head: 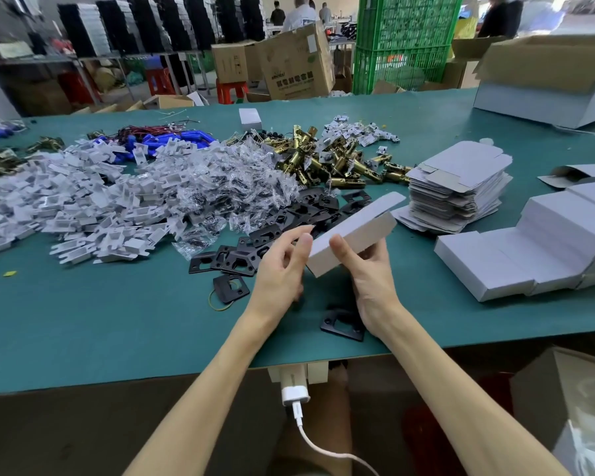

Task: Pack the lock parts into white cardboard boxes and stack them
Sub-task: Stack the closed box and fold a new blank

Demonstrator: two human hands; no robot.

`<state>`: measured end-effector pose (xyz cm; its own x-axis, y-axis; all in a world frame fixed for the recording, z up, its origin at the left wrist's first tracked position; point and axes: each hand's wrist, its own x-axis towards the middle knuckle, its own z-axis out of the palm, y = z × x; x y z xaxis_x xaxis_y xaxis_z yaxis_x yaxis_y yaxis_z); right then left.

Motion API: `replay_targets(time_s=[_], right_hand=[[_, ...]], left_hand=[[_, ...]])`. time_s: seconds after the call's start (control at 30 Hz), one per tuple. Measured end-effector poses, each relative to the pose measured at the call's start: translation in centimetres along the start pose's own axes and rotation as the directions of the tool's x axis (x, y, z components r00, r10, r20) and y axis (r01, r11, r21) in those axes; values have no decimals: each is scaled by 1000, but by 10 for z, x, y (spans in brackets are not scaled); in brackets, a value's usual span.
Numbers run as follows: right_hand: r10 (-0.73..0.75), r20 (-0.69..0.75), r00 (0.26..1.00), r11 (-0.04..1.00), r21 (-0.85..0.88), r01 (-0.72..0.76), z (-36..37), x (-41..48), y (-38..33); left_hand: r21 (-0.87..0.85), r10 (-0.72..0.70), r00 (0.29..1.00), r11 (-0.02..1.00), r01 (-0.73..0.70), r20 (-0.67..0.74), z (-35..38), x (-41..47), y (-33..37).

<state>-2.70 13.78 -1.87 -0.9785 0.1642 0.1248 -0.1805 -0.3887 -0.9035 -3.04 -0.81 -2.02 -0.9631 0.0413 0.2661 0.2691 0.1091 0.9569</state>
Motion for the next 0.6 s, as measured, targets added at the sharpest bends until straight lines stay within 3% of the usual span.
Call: replay_targets(time_s=[0.07,0.2,0.3,0.4,0.6], right_hand=[[-23,-13,1000,1000,-17,22,0,0,1],[-15,36,999,997,-76,18,0,-2,2],[-2,68,998,992,-127,11,-1,-2,0],[-24,94,995,976,-213,44,-2,-2,1],[-95,131,987,937,-324,134,-5,0,5]], left_hand=[[112,98,995,989,-97,2,-3,0,1],[213,204,960,946,-243,190,-1,-4,1],[193,144,988,969,-151,51,-1,-3,2],[-11,10,999,1000,-10,-43,-3,-2,1],[-92,33,997,995,-40,-68,-3,-2,4]])
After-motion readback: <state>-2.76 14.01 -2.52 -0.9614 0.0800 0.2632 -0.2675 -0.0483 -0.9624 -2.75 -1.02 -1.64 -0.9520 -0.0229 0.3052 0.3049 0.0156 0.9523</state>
